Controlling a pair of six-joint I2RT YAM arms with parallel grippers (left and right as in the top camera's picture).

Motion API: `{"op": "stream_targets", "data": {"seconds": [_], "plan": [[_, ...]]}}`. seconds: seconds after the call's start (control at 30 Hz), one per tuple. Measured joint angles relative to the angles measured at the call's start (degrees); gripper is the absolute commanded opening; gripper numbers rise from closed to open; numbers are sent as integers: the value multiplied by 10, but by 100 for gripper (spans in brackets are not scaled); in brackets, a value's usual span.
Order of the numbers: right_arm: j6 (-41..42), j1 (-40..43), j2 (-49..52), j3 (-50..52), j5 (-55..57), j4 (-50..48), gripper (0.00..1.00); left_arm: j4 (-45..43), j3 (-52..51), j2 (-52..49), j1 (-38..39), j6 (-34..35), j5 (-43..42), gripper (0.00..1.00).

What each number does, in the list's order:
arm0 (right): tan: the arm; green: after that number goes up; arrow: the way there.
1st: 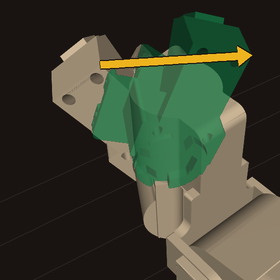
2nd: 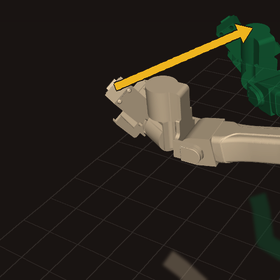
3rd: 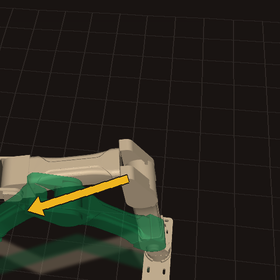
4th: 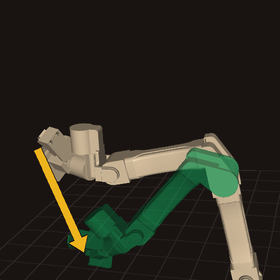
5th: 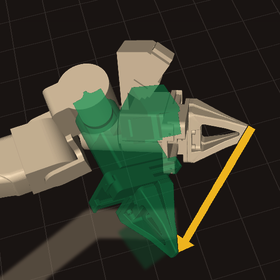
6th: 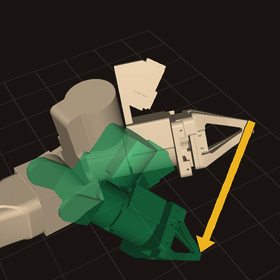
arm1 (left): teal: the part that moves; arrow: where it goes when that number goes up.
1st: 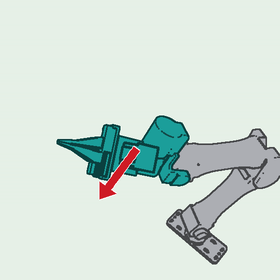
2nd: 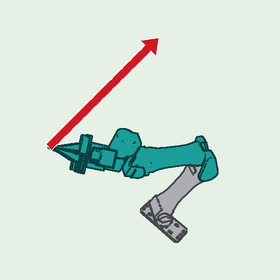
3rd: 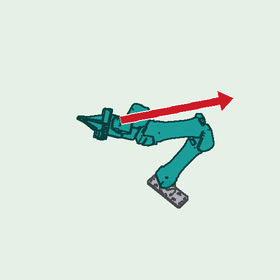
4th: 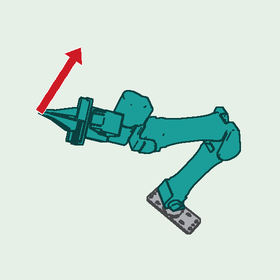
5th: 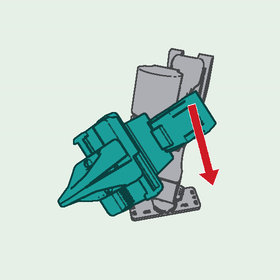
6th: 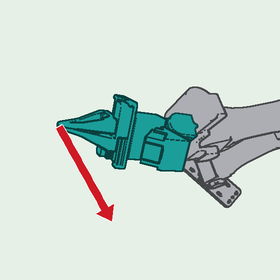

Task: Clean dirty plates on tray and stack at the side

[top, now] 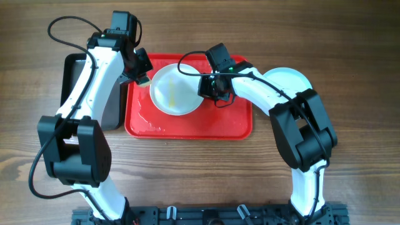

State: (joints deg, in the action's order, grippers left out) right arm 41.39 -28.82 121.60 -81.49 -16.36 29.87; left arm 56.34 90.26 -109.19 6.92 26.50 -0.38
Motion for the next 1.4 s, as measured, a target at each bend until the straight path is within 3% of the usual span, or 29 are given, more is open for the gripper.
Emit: {"op": "stream_targets", "data": {"seconds": [0.07,0.17,0.37,0.5,0.8,0.87,0.93,1.13,1.4], "plan": [[-6,0,0,0,-12,-8,32,0,0,0,0,0,0,4],[-25,0,0,0,-20,-27,34,0,0,0,0,0,0,4],[-85,0,1,6,-20,-65,33,0,0,0,0,0,0,4],[-122,0,2,7,-18,-77,25,1,0,0,0,0,0,4],[-209,0,2,6,-16,-85,27,1,0,0,0,0,0,4],[-227,0,2,5,-16,-89,21,0,0,0,0,0,0,4],[-239,0,2,4,-16,-90,5,1,0,0,0,0,0,4],[-246,0,2,3,-16,-91,4,1,0,0,0,0,0,4],[-164,0,2,-3,-16,-52,4,-29,-37,-1,13,0,0,4]]}}
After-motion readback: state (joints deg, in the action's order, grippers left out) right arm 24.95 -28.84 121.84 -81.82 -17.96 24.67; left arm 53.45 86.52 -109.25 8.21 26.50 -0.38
